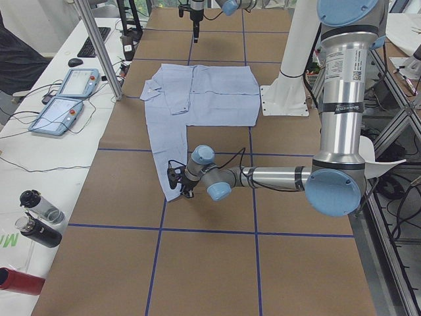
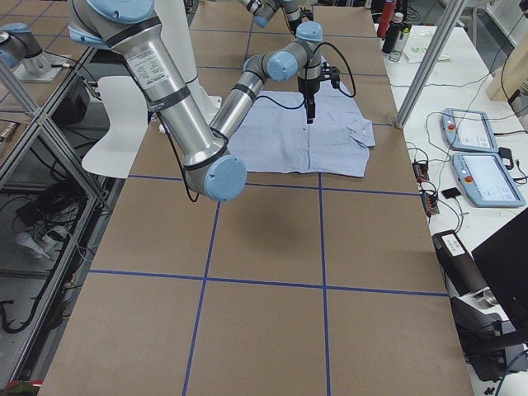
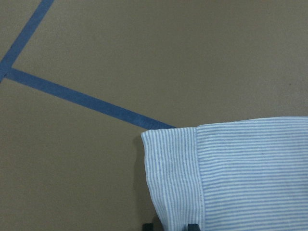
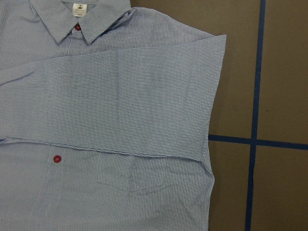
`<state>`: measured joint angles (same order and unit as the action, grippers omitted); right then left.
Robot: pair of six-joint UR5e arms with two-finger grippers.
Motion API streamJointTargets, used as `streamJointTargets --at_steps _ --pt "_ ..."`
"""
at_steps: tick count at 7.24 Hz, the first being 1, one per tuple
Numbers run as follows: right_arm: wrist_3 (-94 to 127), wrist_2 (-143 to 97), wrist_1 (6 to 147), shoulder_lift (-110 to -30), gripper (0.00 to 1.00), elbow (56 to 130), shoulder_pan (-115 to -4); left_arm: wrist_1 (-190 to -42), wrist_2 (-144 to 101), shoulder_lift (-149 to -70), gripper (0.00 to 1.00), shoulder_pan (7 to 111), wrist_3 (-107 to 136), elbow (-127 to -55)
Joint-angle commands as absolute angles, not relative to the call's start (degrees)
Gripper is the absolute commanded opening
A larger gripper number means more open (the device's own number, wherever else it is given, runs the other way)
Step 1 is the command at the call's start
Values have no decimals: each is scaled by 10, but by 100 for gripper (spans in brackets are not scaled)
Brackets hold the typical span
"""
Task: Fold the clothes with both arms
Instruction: 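Release the sleeve and raise the right gripper while the left gripper grasps the other cuff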
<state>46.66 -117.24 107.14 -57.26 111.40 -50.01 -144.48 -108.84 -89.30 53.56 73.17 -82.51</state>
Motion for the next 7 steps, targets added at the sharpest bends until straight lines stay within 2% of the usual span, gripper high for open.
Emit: streamJointTargets --at_steps 1,3,5,7 --pt "465 -1172 1071 -582 99 1115 -501 -1440 -1094 -893 0 537 730 -845" --pt "462 -1177 1071 -596 100 1128 -507 -1428 -1184 -886 0 588 729 -909" --pt "461 -1178 1076 -652 100 1155 -510 -1329 -1201 -903 0 613 730 -987" --pt "438 -1178 1075 -691 100 1161 -518 -1172 -1200 -997 0 613 737 -1047"
